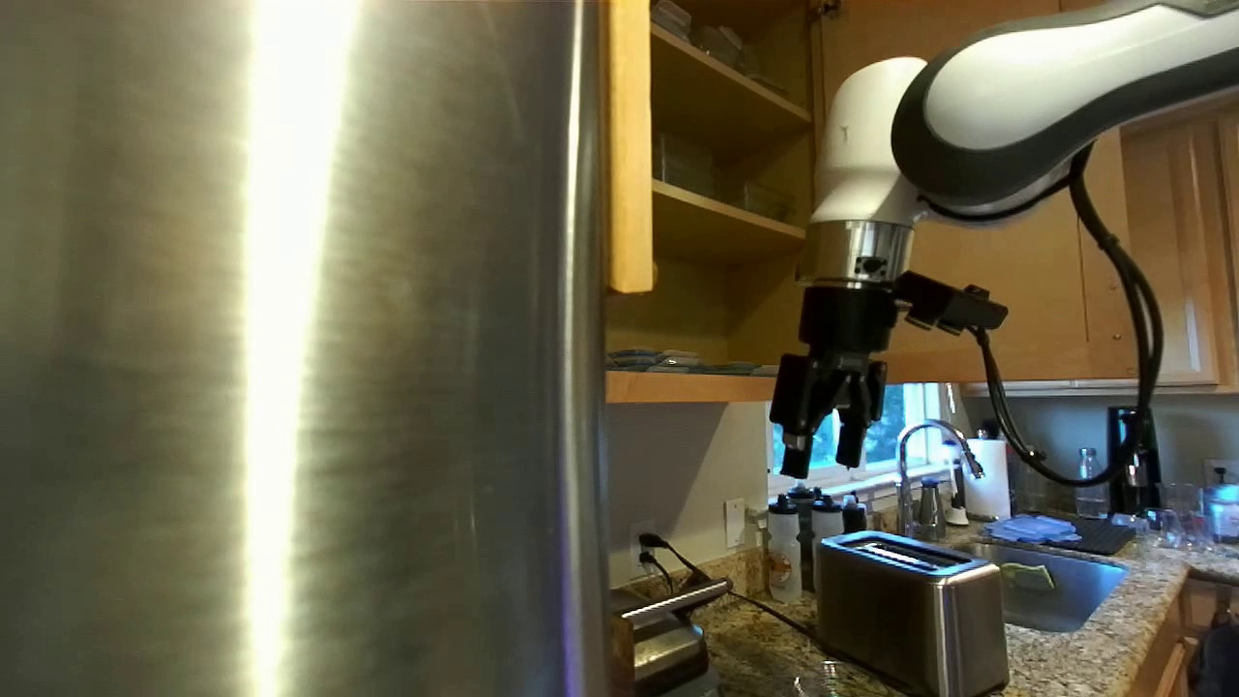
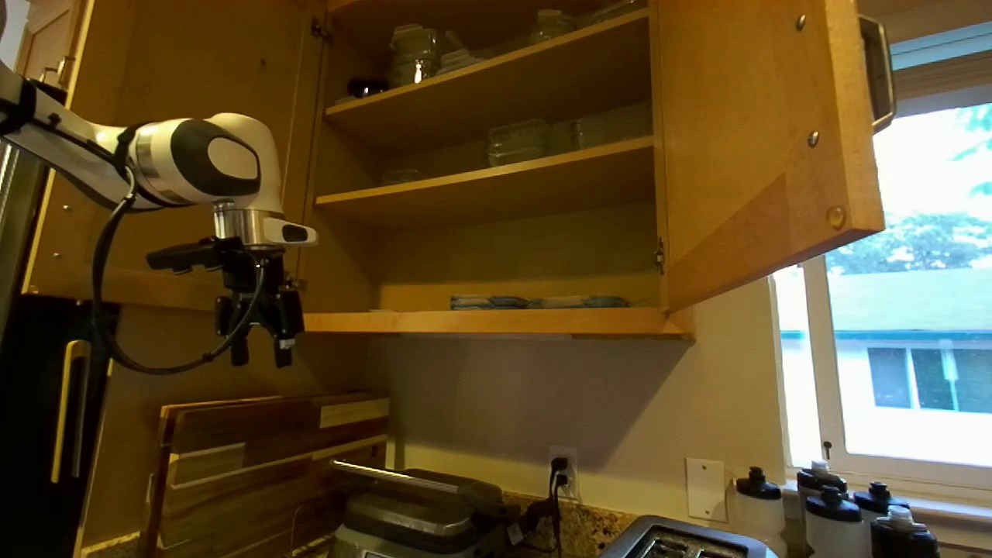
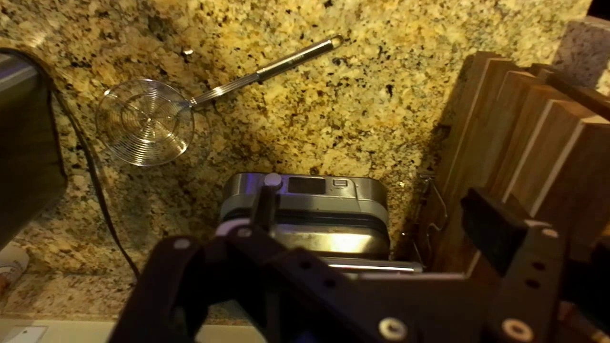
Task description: Close the kitchen cabinet doors
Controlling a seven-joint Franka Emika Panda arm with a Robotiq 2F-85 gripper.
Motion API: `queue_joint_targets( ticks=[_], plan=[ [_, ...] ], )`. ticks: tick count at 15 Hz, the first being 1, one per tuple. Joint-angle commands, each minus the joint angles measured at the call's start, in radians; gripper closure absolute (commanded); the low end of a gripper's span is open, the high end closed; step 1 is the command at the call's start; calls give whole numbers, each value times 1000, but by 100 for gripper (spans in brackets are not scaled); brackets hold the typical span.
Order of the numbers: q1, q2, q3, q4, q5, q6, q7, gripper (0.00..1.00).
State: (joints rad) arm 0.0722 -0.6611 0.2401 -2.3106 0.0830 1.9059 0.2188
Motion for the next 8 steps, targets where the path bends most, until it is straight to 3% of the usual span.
queue_joint_targets(
  ticks=[1,8],
  plan=[
    [67,13,-6,69,59,-3,-12,0],
    [175,51,5,179,160,-56,-99,0]
  ],
)
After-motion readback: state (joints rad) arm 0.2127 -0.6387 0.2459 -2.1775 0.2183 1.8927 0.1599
